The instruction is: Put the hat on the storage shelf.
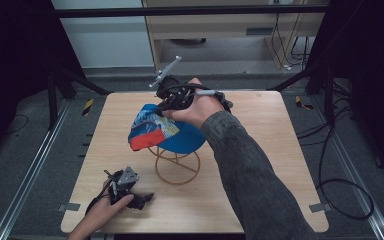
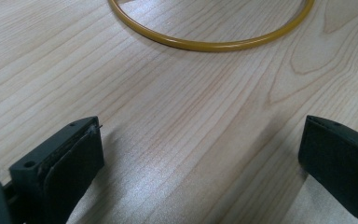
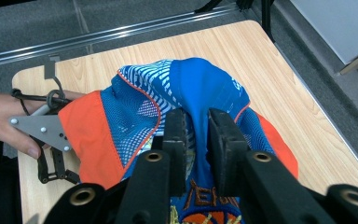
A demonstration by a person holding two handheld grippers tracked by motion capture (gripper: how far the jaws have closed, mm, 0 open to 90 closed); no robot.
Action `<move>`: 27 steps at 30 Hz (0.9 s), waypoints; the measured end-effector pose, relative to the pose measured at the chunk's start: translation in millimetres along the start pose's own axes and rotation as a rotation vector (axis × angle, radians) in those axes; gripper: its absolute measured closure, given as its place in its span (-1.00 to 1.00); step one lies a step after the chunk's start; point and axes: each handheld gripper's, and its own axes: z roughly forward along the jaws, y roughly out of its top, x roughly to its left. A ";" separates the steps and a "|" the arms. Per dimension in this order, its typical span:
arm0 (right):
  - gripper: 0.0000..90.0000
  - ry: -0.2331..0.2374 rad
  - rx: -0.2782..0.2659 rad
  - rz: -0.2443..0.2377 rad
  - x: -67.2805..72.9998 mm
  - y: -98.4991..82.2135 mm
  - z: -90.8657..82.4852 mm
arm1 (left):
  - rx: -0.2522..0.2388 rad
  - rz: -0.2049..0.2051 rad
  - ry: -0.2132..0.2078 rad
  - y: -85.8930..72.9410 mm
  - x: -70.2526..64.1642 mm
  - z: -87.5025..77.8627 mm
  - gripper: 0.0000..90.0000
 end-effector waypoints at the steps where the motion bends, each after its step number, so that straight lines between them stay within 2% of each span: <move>1: 0.67 0.001 0.000 0.001 0.0 0.2 -0.5 | 0.000 0.000 0.000 0.0 0.0 0.0 -1.00; 2: 0.59 0.000 -0.007 0.006 0.6 0.3 -1.4 | 0.000 0.000 0.000 0.0 0.0 0.0 -1.00; 15: 0.19 -0.003 -0.024 0.041 0.5 -0.7 -5.3 | 0.000 0.001 -0.001 -0.1 0.1 0.0 -1.00; 23: 0.13 0.000 -0.025 0.052 1.2 -2.9 -6.3 | 0.000 0.001 -0.001 -0.1 0.2 -0.1 -1.00; 27: 0.10 -0.002 -0.032 0.055 1.1 -4.5 -12.2 | 0.000 0.001 -0.001 -0.1 0.1 0.0 -1.00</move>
